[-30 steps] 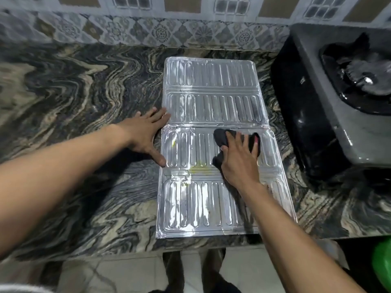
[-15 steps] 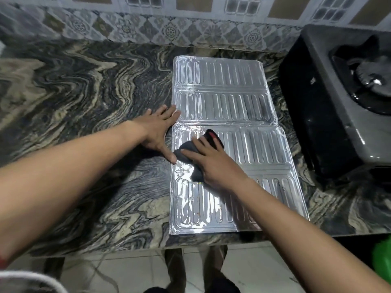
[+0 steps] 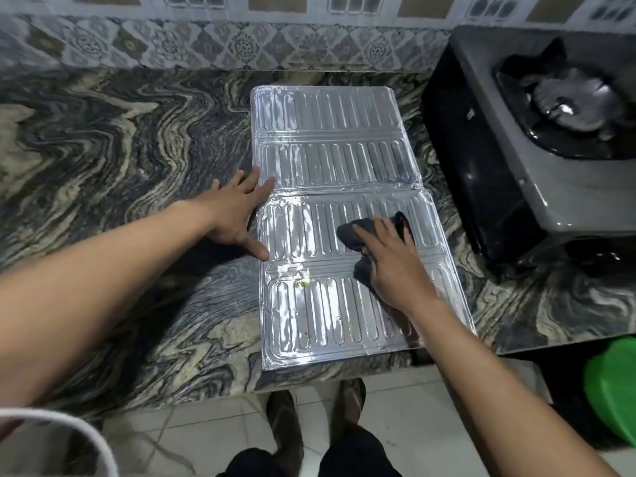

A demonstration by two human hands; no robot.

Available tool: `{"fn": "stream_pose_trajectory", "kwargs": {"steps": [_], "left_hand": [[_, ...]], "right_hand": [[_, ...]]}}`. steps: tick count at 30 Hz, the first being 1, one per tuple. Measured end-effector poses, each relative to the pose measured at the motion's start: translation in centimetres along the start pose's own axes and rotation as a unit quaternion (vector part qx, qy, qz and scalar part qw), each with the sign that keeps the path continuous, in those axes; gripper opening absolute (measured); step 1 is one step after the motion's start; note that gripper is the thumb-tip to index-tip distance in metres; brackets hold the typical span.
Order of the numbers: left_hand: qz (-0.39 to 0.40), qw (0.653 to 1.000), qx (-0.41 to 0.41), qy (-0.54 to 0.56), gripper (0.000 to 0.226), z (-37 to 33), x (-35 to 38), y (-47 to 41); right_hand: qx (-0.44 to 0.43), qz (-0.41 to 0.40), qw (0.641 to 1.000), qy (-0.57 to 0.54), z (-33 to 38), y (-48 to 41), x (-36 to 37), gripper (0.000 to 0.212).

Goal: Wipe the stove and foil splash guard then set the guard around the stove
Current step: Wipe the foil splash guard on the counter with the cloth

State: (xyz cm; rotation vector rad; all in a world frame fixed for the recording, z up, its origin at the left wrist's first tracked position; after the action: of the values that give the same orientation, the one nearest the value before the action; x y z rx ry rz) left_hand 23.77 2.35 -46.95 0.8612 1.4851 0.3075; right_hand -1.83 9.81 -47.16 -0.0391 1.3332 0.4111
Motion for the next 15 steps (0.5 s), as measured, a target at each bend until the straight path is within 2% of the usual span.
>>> {"fn": "stream_pose_trajectory", "kwargs": {"steps": [3, 6, 9, 15], "left_hand": [[-0.009, 0.999, 0.031, -0.017, 0.126, -1.8, 0.6, 1.3], [0.032, 0.998, 0.018, -0.052, 0.144, -2.2, 2.5, 2.0], [0.028, 0.997, 0.012, -0.064, 0.149, -1.9, 3.4, 1.8], [0.025, 0.998, 0.01, -0.057, 0.152, -1.9, 3.4, 1.8]], "right_hand": [[0.011, -0.005, 1.0, 0.018, 0.4, -0.1, 0.0, 0.062], [0.017, -0.004, 1.0, 0.006, 0.4, -0.3, -0.3, 0.057], [0.012, 0.007, 1.0, 0.003, -0.2, -0.6, -0.4, 0.051], [0.13, 0.011, 0.991, -0.005, -5.8, 1.5, -1.2, 0.049]]}}
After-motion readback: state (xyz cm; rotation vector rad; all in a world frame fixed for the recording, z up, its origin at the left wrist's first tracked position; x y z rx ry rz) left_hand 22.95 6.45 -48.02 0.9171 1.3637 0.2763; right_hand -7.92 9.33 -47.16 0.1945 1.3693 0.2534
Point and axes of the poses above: each hand's wrist, its own y-axis away from the middle knuckle, its own x-axis out of the palm, z = x × y, the point moved 9 cm from there along -y, towards the middle knuckle, and after that the axes turned 8 degrees about z, right-handed, at the moved point
